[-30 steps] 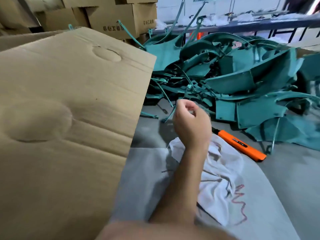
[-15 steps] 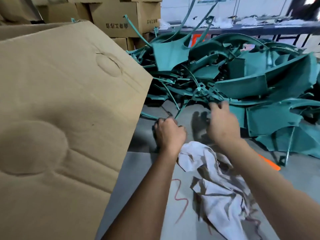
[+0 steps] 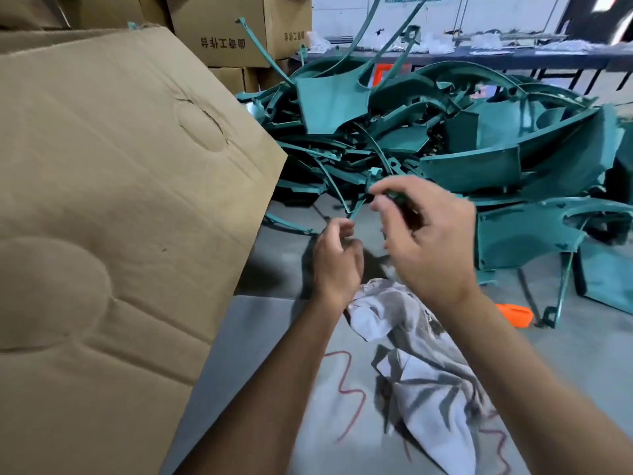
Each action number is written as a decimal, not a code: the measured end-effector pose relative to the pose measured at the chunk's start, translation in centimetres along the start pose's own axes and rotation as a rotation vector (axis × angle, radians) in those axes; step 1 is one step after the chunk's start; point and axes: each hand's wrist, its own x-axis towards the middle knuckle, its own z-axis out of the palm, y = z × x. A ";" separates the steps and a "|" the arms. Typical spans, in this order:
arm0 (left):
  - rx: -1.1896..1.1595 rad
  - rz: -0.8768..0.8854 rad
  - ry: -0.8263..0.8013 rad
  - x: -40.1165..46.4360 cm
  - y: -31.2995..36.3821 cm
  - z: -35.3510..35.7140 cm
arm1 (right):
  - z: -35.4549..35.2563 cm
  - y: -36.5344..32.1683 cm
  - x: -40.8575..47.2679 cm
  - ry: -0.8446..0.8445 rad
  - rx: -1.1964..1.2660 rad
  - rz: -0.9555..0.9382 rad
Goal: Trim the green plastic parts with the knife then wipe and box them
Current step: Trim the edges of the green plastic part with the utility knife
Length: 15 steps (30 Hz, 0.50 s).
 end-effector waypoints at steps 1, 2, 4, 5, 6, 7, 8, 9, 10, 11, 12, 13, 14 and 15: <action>-0.053 0.004 -0.051 -0.1 -0.4 -0.3 | -0.3 -0.8 0.4 0.040 0.122 0.046; -0.118 0.011 -0.120 -0.3 -0.8 -0.7 | -0.7 -1.6 0.9 0.068 0.255 0.085; -0.264 0.046 -0.253 -0.6 -1.6 -1.1 | -1.5 -2.9 2.0 0.105 0.538 0.141; -0.318 0.086 -0.289 -0.7 -1.9 -1.3 | -1.9 -3.3 2.5 0.112 0.686 0.189; -0.351 0.132 -0.294 -0.8 -2.1 -1.6 | -2.5 -3.5 2.9 0.111 0.830 0.257; -0.369 0.173 -0.277 -0.8 -2.2 -1.8 | -3.0 -3.6 3.2 0.101 0.957 0.339; -0.359 0.207 -0.249 -0.8 -2.2 -1.9 | -3.6 -3.6 3.4 0.093 1.051 0.421; -0.309 0.243 -0.218 -0.7 -2.1 -2.1 | -4.1 -3.5 3.4 0.081 1.124 0.489; -0.232 0.288 -0.183 -0.7 -2.0 -2.2 | -4.5 -3.3 3.3 0.065 1.197 0.536; -0.152 0.346 -0.147 -0.6 -1.9 -2.2 | -4.9 -3.1 3.1 0.052 1.276 0.564; -0.088 0.400 -0.111 -0.6 -1.8 -2.2 | -5.2 -2.8 2.9 0.038 1.354 0.574; -0.049 0.443 -0.074 -0.5 -1.8 -2.2 | -5.5 -2.4 2.7 0.025 1.422 0.567; -0.014 0.477 -0.027 -0.5 -1.7 -2.3 | -5.7 -2.0 2.6 0.003 1.477 0.548; 0.026 0.495 0.032 -0.4 -1.7 -2.3 | -5.7 -1.5 2.5 -0.025 1.513 0.523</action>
